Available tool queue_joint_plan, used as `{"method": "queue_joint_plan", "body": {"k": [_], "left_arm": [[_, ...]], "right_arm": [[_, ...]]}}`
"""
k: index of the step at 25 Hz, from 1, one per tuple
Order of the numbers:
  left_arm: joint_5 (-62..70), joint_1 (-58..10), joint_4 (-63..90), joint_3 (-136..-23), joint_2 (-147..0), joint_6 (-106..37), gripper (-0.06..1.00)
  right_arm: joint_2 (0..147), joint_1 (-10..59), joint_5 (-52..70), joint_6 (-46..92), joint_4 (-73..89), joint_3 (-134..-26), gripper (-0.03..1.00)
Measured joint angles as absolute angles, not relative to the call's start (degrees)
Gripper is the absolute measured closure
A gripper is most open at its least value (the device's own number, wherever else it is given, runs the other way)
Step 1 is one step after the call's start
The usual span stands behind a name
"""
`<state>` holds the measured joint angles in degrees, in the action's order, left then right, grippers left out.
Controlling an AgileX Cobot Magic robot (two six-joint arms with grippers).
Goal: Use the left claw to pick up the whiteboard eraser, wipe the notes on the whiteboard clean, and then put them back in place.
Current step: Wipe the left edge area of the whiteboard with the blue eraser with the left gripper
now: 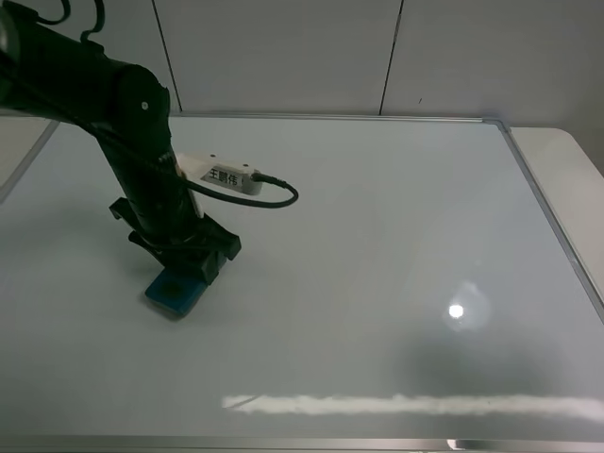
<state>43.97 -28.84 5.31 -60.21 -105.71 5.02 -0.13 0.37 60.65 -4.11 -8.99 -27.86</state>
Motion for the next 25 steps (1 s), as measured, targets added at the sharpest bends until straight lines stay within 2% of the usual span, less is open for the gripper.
{"method": "queue_joint_plan", "body": {"k": [8, 12, 17, 25], "left_arm": [[46.01, -11.15, 4.82, -60.93, -103.66, 4.18, 0.39], [45.79, -4.48, 4.7, -60.93, -103.66, 2.44, 0.39], [44.52, -0.28, 4.7, -60.93, -103.66, 0.41, 0.39], [43.06, 0.02, 4.71, -61.0, -104.5, -2.67, 0.39]], "right_arm": [[-0.13, 0.37, 60.65, -4.11, -8.99, -27.86, -0.02], [-0.13, 0.37, 60.65, -4.11, -8.99, -27.86, -0.02], [-0.13, 0.37, 60.65, -4.11, -8.99, -27.86, -0.02], [-0.13, 0.37, 60.65, -4.11, -8.99, -27.86, -0.02]]}}
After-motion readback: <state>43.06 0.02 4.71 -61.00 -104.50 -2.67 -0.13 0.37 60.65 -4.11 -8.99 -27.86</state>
